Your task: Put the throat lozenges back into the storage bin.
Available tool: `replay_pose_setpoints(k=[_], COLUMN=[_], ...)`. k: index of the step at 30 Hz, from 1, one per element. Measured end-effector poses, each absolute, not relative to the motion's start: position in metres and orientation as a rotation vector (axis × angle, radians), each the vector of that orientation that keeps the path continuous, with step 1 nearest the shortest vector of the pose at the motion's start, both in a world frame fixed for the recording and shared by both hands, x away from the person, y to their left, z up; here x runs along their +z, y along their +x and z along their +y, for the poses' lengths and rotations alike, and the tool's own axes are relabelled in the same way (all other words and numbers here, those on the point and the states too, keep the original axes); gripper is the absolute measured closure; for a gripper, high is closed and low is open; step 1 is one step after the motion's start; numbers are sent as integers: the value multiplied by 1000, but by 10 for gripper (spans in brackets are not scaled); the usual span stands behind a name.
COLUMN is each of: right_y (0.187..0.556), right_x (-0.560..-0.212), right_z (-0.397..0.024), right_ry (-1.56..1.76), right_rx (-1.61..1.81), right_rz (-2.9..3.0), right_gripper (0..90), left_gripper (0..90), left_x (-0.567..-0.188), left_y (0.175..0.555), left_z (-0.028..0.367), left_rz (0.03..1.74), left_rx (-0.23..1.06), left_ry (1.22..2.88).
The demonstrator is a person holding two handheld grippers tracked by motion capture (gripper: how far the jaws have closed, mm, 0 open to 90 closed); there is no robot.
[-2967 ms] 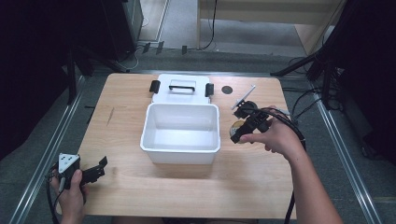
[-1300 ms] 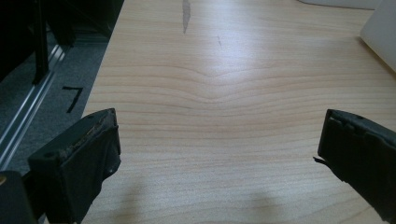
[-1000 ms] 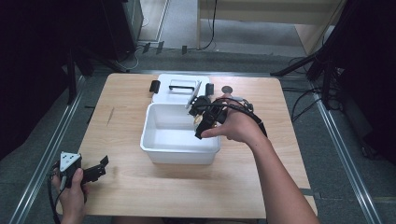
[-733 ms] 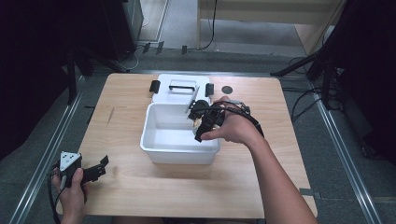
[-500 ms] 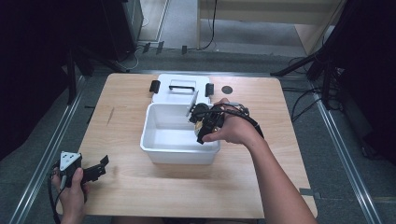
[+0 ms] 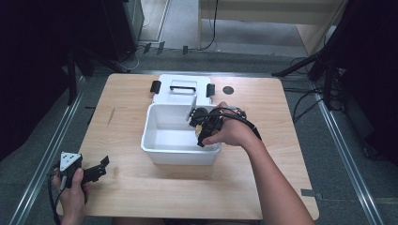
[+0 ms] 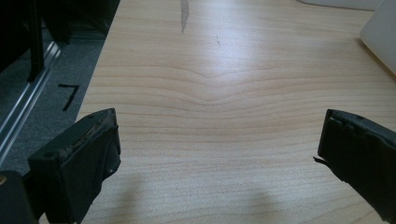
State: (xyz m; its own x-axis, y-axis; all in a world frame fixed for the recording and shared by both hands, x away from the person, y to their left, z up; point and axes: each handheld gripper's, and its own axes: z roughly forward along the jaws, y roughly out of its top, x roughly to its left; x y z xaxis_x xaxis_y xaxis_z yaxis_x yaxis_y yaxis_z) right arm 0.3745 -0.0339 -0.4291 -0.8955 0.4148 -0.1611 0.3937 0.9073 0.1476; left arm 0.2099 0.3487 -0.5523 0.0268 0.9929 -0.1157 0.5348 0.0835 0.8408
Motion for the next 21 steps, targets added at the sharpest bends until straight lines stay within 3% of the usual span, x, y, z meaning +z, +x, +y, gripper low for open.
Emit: replay_pose_setpoints(k=[12, 21], right_y=[378, 372], right_x=[-436, -417], right_z=[-29, -35], right_ry=[670, 732], right_rx=[77, 240], right_rz=[2843, 2795], right_gripper=[203, 163], left_gripper=[0, 0], left_x=[-552, -552], left_y=[210, 211], left_z=[350, 350], left_rz=[1610, 1606], left_rx=[755, 747], left_ry=[1544, 1546])
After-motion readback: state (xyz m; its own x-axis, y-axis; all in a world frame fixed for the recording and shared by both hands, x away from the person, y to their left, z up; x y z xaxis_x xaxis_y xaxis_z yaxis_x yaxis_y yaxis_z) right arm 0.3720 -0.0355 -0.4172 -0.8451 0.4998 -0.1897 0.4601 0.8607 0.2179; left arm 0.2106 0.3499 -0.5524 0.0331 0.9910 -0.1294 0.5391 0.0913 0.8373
